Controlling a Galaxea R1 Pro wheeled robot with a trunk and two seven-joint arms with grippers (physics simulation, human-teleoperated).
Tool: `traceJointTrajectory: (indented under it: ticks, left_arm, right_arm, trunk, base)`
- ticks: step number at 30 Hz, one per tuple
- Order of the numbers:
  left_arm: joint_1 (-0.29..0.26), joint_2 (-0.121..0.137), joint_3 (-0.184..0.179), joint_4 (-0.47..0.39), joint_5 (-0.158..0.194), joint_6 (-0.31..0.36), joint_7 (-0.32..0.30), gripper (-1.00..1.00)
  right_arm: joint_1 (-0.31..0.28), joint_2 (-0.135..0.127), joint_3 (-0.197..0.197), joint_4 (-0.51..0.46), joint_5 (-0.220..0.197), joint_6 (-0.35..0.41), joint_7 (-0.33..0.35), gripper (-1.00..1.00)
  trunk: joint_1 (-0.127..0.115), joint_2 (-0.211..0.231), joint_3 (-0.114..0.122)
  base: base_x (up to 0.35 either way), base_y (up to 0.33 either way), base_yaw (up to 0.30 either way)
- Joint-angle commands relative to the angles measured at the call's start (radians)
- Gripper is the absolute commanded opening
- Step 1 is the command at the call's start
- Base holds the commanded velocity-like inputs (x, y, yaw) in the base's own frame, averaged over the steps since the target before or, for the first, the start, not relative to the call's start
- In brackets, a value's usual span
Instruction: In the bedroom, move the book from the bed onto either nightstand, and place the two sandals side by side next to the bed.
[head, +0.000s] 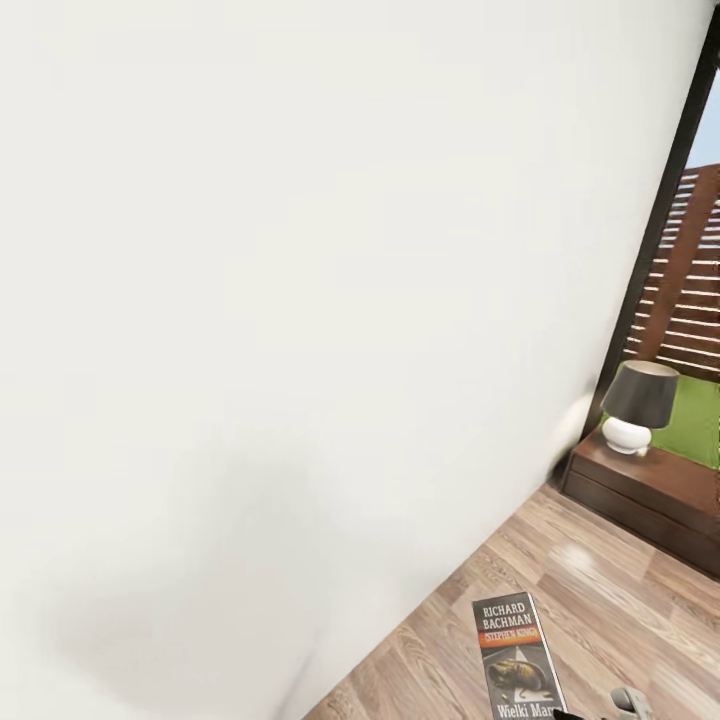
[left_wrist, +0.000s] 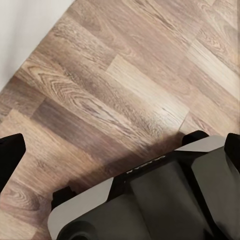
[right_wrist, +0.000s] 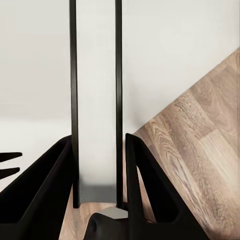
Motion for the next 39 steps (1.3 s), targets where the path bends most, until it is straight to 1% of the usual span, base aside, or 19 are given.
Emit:
traceJointTrajectory:
  ticks: [1,6,15,21,29,33,39]
  left_arm:
    - [0.000,0.000,0.005,0.001,-0.010,-0.005,-0.001,1.00]
    - [0.000,0.000,0.005,0.001,-0.010,-0.005,-0.001,1.00]
    - [0.000,0.000,0.005,0.001,-0.010,-0.005,-0.001,1.00]
    - [0.000,0.000,0.005,0.001,-0.010,-0.005,-0.001,1.00]
    - [0.000,0.000,0.005,0.001,-0.010,-0.005,-0.001,1.00]
    - [0.000,0.000,0.005,0.001,-0.010,-0.005,-0.001,1.00]
    - [0.000,0.000,0.005,0.001,-0.010,-0.005,-0.001,1.00]
  right_arm:
    - [0.000,0.000,-0.008,0.000,0.004,0.007,0.004,-1.00]
    - [0.000,0.000,-0.008,0.001,0.004,0.006,0.004,-1.00]
    - [0.000,0.000,-0.008,0.001,0.004,0.006,0.004,-1.00]
    - [0.000,0.000,-0.008,0.001,0.004,0.007,0.004,-1.00]
    - [0.000,0.000,-0.008,0.001,0.004,0.007,0.004,-1.00]
    - [0.000,0.000,-0.008,0.000,0.004,0.007,0.004,-1.00]
    - [0.000,0.000,-0.008,-0.001,0.004,0.007,0.006,-1.00]
  trunk:
    - [0.000,-0.001,0.000]
    - [0.000,-0.001,0.001]
    - [0.000,-0.001,0.005]
    - [0.000,-0.001,0.008]
    - [0.000,-0.001,0.012]
    - [0.000,-0.001,0.014]
    - [0.000,-0.001,0.015]
  base:
    - [0.000,0.000,-0.061]
    - [0.000,0.000,-0.037]
    - [0.016,0.000,-0.252]
    - [0.230,0.000,-0.279]
    - [0.056,0.000,-0.280]
    - [0.242,0.000,-0.261]
    - [0.265,0.000,-0.082]
